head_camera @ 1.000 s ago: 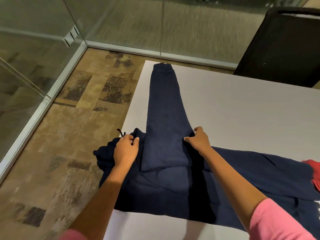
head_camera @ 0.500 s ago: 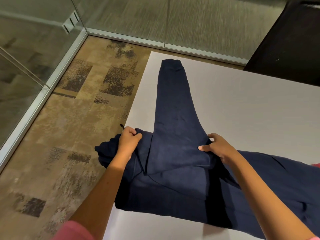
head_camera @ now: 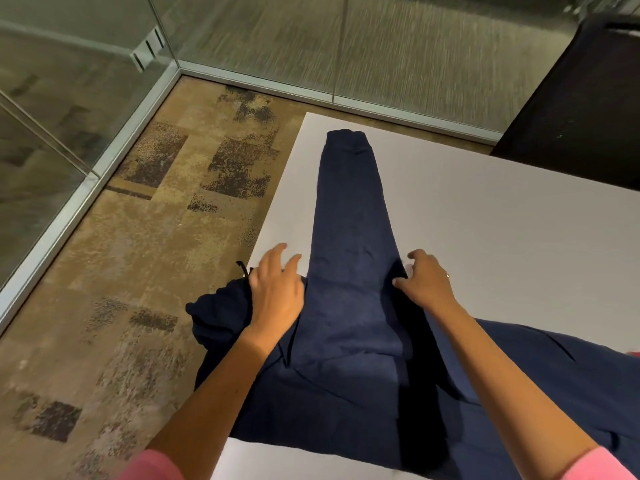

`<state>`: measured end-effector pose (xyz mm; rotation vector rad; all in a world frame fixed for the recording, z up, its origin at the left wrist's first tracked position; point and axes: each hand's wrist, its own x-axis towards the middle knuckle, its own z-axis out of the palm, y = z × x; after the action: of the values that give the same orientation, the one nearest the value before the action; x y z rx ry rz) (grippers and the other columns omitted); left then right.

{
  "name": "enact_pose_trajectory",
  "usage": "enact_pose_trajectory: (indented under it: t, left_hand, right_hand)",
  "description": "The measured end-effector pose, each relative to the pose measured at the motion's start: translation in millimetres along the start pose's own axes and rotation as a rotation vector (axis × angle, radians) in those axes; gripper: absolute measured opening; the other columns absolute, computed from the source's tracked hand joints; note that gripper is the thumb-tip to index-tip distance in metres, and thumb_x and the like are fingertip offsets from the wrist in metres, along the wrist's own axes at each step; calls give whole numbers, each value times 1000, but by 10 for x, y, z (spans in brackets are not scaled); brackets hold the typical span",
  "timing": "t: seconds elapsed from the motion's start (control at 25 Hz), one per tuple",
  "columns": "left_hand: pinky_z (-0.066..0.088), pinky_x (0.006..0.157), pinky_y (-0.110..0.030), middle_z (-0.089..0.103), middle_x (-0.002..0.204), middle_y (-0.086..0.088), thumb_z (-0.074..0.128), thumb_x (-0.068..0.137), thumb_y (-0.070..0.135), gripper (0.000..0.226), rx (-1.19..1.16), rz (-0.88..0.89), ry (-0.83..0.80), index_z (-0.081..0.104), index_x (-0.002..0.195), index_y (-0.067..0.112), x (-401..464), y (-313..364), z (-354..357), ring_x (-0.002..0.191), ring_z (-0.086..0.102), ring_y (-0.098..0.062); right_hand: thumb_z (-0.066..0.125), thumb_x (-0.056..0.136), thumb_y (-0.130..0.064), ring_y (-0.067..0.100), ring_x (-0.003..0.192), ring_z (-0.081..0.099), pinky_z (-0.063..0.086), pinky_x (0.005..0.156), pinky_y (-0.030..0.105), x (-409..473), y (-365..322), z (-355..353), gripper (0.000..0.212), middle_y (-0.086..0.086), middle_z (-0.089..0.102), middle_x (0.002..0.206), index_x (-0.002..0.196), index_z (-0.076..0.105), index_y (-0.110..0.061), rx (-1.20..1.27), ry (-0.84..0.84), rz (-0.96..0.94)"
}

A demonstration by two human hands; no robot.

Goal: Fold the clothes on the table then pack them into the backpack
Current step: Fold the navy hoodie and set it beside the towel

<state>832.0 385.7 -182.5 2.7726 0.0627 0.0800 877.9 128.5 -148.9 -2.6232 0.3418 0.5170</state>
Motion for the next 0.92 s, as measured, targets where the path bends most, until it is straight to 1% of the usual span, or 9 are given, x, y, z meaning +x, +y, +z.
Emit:
enact_pose_trajectory:
  t: [0.08,0.12,0.2,0.28,0.36,0.52,0.72,0.84,0.92]
  left_hand:
    - [37,102,-52,40,149,-9,44,96,34,44,90,192,-125,53,134,16,53,24,117,139,34,-31]
    - [36,104,-52,38,151,-7,35,96,43,51,149,241,-195,51,137,17,85,13,175,140,33,-30]
    - [40,104,-53,36,153,-6,27,96,51,59,227,282,-263,47,141,18,108,-64,288,139,36,-30]
    - [38,107,-51,29,156,-6,26,98,51,59,237,294,-292,40,145,19,91,-137,367,141,33,-28]
    - [33,110,-50,23,158,-4,27,99,51,59,207,296,-278,34,148,19,88,-168,411,144,26,-26]
    - [32,111,-49,19,160,-3,28,100,50,59,178,308,-257,31,150,19,90,-157,410,145,25,-26]
    - [31,112,-48,16,160,-1,28,100,50,59,160,296,-235,29,150,20,92,-179,436,146,22,-25]
    - [30,112,-48,15,161,-1,28,100,50,59,148,297,-238,28,150,21,93,-184,446,146,21,-24]
    - [30,113,-48,14,161,0,29,99,50,59,144,298,-239,27,151,21,93,-191,454,147,19,-24]
  right_hand:
    - [67,84,-25,40,118,47,39,97,42,241,-210,-34,57,19,46,130,133,43,-8,-33,55,-63]
    - [65,86,-26,41,118,46,39,97,43,389,-321,-49,53,19,46,130,131,45,-7,-43,70,-91]
    - [61,89,-25,42,118,46,39,96,44,699,-519,-76,47,20,46,130,130,46,-6,-58,97,-140]
    - [59,91,-24,42,117,46,39,96,43,1014,-690,-93,43,21,46,130,129,48,-6,-75,141,-194]
    - [57,93,-25,42,117,45,39,96,44,1340,-871,-110,41,21,46,130,129,49,-6,-85,186,-231]
    - [55,94,-29,43,121,41,38,97,48,1934,-1233,-113,46,20,43,134,134,44,-9,-114,229,-305]
    - [47,98,-33,40,133,26,31,102,55,2448,-1620,-55,50,11,29,149,146,31,-27,-256,153,-344]
    - [45,99,-38,39,141,12,22,106,61,2606,-1709,-74,61,3,15,157,151,14,-30,-343,13,-333]
    - [49,95,-44,42,139,13,22,104,60,2653,-1741,-140,67,5,20,155,150,14,-28,-381,-16,-305]
